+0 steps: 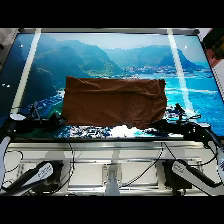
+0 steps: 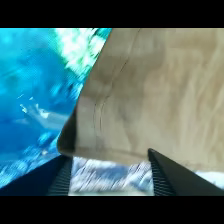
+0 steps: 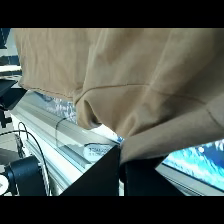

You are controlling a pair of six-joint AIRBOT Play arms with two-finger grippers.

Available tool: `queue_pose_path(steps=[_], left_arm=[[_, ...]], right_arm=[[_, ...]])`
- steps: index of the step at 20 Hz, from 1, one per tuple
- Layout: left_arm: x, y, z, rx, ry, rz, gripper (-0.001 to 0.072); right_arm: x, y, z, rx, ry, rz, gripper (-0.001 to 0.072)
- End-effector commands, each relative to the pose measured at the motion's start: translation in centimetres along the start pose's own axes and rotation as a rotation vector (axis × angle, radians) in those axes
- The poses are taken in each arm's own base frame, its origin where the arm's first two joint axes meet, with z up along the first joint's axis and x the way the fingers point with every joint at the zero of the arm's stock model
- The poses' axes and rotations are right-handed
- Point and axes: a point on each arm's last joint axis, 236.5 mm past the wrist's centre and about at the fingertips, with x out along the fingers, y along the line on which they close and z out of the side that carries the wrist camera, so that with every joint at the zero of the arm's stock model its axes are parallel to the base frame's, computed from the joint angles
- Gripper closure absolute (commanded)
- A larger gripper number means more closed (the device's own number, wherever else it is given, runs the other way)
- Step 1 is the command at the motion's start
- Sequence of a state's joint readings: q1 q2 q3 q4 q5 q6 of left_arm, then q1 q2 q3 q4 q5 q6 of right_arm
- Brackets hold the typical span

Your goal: Fold the clothes and pants, and hang the long-sleeved shirts on hangers.

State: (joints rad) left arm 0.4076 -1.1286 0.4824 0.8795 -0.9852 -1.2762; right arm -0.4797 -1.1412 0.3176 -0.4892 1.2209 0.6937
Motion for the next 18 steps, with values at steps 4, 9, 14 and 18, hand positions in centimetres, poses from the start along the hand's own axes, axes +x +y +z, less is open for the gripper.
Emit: queue_pose_path(steps=[4,9,14,18], left_arm=[[1.3,-0.5,1.4,-0.056,-0.052,-0.025,0.0412],[1.7,-1.3,1.6,0.021,-0.061,-0.049,0.0688],[-1.7,-7.8,2.8,0.165,-0.148,-0.252,0.0689],[-7.3,-13.4,5.3,0.237,-0.357,-0.397,0.0688]], right_arm=[[0.0,0.0,0.0,-0.002,-0.001,-0.002,0.0694],[-0.1,1.7,0.1,0.001,-0.005,0.071,0.0694],[-1.4,6.0,0.4,-0.101,-0.047,0.185,0.0696],[-3.8,9.2,4.4,-0.133,-0.221,0.191,0.0696]])
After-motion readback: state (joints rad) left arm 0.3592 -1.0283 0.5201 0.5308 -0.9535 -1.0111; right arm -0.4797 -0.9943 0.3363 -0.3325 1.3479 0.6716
